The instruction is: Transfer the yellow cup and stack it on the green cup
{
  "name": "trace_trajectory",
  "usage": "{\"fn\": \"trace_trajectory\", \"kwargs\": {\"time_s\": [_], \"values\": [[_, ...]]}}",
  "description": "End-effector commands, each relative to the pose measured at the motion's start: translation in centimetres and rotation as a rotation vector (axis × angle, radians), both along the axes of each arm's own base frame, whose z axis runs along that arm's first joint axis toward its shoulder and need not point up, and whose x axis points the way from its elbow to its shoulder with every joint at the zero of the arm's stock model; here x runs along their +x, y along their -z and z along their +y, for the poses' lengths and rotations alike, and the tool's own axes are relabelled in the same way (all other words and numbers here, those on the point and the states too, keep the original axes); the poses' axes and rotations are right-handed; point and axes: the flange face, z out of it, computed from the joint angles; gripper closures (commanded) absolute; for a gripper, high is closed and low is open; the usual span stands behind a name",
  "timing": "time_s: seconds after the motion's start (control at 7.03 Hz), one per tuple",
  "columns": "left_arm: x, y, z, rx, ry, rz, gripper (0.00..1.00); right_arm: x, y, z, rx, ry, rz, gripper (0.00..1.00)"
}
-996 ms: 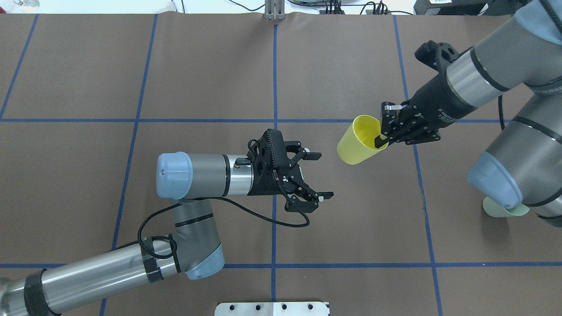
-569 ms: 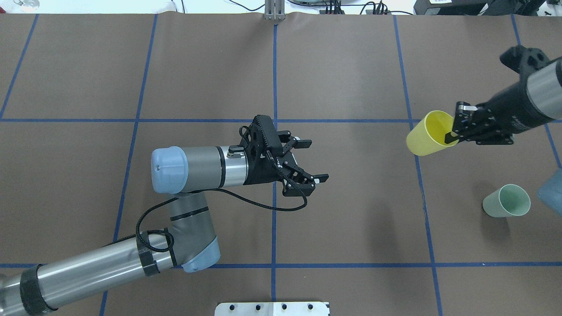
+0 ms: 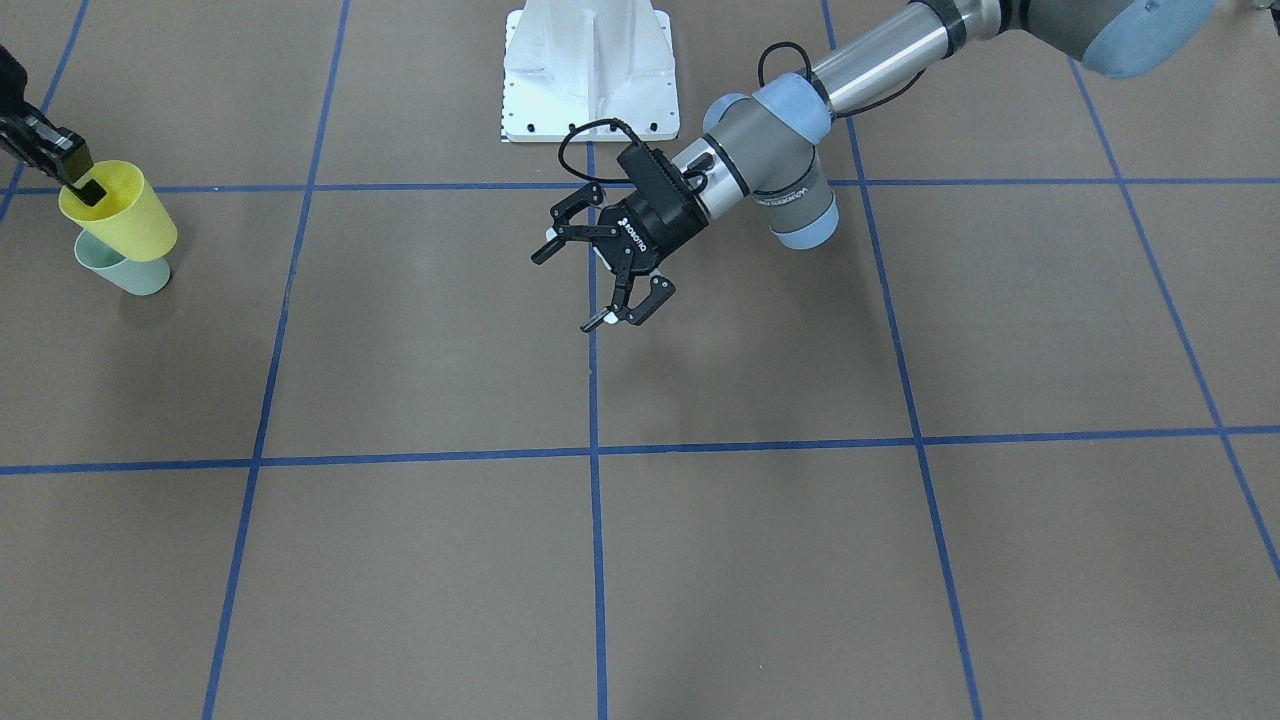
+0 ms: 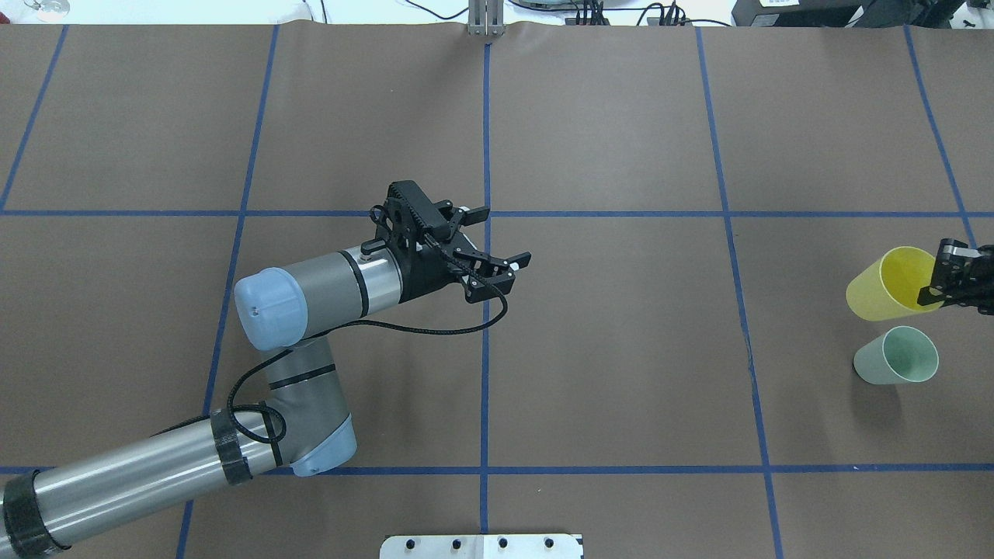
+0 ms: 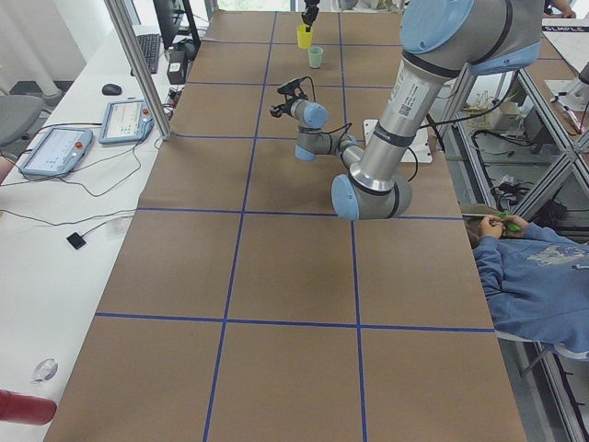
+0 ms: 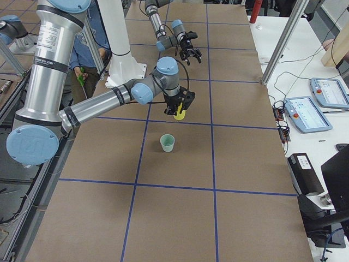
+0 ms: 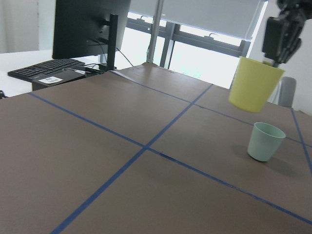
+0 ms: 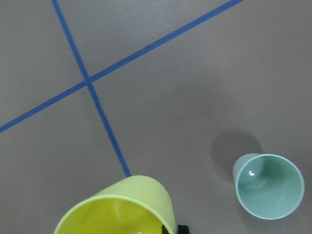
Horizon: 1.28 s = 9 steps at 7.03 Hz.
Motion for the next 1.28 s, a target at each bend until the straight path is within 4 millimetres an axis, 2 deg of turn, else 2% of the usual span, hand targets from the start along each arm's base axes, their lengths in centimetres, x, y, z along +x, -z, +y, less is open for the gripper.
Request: {"fn": "trace_trajectory", "kwargs": {"time_s": [0.0, 0.14, 0.28, 0.57, 1.14], "values": [[-1.8, -3.3, -2.0, -0.085, 0.070, -0.008, 0.00, 1.6, -3.6, 1.8, -0.010, 0.047, 0.055, 1.00], [-1.8, -4.4, -2.4, -0.101, 0.108, -0.024, 0.00, 1.4, -4.3, 1.7, -0.020, 0.049, 0.066, 1.00], [-1.8, -4.8, -2.5, -0.110, 0.118, -0.027, 0.00, 0.7, -5.4, 0.7, -0.025, 0.058, 0.074, 1.00], [-1.4, -4.7, -2.2, -0.112, 0.113, -0.027, 0.00, 0.3, -7.0, 0.3, -0.055, 0.067, 0.078, 1.00], [-1.4, -4.9, -2.1, -0.113, 0.111, -0.029, 0.00, 0.2, -8.3, 0.6, -0.081, 0.096, 0.069, 1.00]]}}
